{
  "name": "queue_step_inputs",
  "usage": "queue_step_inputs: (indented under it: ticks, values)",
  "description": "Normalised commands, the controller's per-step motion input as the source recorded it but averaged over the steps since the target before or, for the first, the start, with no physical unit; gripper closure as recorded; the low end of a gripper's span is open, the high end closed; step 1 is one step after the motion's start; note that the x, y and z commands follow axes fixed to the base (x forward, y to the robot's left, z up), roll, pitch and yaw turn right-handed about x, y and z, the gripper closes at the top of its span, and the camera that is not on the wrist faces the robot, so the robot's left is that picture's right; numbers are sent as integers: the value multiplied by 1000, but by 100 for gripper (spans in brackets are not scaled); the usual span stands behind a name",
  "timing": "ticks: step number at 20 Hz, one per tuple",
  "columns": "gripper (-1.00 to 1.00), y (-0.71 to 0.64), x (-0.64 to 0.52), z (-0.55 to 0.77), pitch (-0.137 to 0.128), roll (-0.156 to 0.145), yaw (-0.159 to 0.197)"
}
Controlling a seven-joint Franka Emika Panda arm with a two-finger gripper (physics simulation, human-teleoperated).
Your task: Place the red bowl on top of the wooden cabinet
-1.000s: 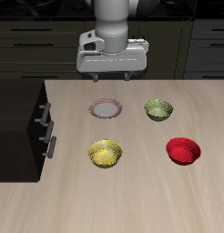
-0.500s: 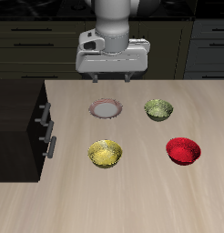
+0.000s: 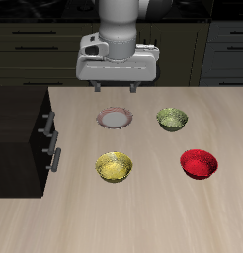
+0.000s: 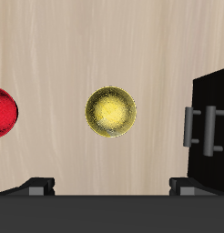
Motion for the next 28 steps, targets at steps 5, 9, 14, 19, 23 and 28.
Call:
queue_step_inputs:
  ticks: [5,9,14,19,23,28]
  values:
    - [-100,0,169,92,-11,-22,18]
    - [-100,29,110,119,-19,-18,8]
    - [-100,-23,121,84,2,-12,-7]
    - [-100,-4,143,93,0,-18,15]
    - [-100,-71,56,37,0,-23,-7]
    - [-100,-69,59,14,1,-22,2]
